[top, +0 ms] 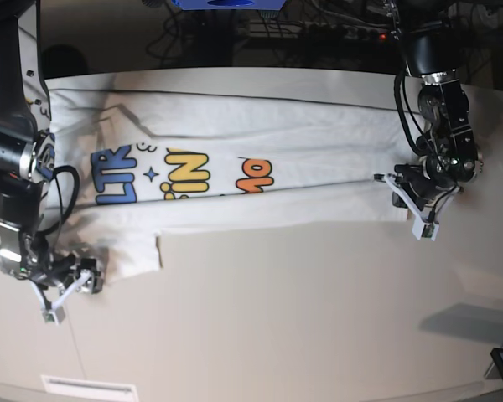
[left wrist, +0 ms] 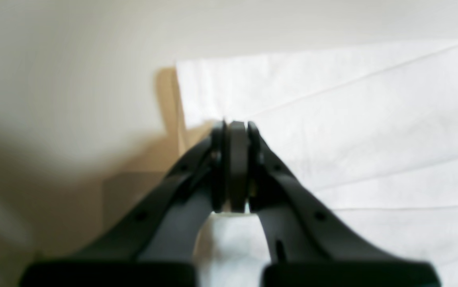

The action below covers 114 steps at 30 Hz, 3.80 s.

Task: Fold the T-shirt properly
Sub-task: 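Pinch the hem side with the right gripper and fold it inward, then drag both gripped side edges toward the shirt's middle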

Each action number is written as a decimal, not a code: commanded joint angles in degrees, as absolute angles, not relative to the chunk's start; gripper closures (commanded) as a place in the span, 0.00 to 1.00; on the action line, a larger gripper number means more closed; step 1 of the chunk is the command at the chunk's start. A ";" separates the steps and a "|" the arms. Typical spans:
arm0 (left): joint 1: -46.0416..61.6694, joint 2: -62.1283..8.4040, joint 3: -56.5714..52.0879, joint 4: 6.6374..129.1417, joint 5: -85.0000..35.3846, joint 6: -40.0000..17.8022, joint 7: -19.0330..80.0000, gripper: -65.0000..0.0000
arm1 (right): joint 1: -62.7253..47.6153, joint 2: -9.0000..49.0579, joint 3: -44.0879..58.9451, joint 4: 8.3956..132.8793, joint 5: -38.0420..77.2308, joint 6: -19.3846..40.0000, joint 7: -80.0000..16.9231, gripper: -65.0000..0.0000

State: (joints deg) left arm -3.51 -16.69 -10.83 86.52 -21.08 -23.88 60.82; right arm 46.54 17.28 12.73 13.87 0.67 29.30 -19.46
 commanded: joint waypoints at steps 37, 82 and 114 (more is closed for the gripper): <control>-4.53 -17.54 -11.21 87.43 -21.32 -23.60 60.09 1.00 | 48.40 17.80 13.23 22.81 1.01 27.21 -28.26 1.00; 0.04 -18.77 -10.15 97.89 -21.32 -23.69 63.78 1.00 | 12.09 10.77 19.47 97.10 8.84 26.68 -73.71 1.00; 3.38 -23.52 -2.77 101.23 -21.32 -23.87 65.89 1.00 | -4.62 5.23 23.08 113.36 8.84 27.03 -74.24 1.00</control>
State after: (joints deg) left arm 4.08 -22.81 -2.72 100.14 -20.53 -23.86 66.54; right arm -5.06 4.62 22.98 112.05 8.80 26.96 -74.91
